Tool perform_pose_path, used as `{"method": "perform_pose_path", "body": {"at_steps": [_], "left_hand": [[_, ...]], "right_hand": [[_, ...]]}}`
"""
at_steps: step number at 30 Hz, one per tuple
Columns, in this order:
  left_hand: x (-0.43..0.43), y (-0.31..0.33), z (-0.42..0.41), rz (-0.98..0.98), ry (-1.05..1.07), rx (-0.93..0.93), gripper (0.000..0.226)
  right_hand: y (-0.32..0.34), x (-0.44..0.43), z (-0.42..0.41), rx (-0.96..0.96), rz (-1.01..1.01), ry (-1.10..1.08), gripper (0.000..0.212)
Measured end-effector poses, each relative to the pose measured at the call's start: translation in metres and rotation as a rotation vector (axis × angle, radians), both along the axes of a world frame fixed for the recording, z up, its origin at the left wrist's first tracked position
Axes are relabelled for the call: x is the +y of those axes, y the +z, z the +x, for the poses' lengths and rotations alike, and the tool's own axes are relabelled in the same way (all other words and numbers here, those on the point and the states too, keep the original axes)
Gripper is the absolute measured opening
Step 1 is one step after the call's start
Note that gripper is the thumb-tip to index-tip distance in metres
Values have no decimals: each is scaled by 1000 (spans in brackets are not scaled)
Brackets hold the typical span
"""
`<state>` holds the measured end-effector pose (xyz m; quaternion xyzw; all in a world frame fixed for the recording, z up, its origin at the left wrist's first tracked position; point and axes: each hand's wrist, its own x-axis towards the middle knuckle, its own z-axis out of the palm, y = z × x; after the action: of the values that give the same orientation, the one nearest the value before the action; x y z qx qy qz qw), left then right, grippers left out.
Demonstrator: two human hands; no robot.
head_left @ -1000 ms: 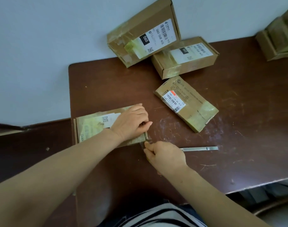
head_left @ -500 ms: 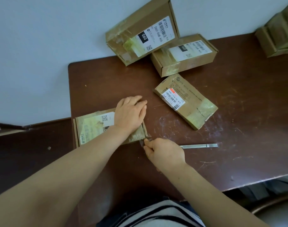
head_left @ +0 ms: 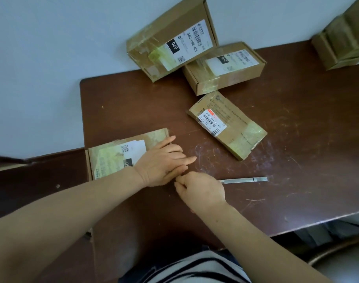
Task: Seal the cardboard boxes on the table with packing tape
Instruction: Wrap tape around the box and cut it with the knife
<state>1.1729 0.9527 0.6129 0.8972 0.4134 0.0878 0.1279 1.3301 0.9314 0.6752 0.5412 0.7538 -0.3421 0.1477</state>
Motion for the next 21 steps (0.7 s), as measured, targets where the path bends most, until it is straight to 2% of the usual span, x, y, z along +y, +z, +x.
{"method": "perform_pose_path", "body": {"at_steps": [3, 4, 6, 8, 11, 16, 19, 21], "left_hand": [[4, 2, -1, -103, 80, -32, 55], [8, 3, -2, -124, 189, -3, 63], [18, 4, -5, -125, 485, 183, 74], [23, 4, -5, -121, 654, 254, 64], [27, 4, 2, -126, 660, 240, 43], [23, 1, 11, -118, 715, 299, 26], [24, 4, 13, -149, 685, 302, 26], [16, 4, 13, -101, 644, 248, 32]], "right_hand": [[0, -3, 0, -1, 0, 18, 31], [1, -3, 0, -1, 9, 23, 31], [1, -2, -1, 11, 17, 15, 31], [-3, 0, -2, 12, 34, 18, 32], [-5, -3, -2, 0, 38, 12, 32], [-5, -3, -1, 16, 40, 19, 31], [-6, -2, -2, 18, 48, 20, 30], [-6, -4, -1, 25, 32, 13, 31]]}}
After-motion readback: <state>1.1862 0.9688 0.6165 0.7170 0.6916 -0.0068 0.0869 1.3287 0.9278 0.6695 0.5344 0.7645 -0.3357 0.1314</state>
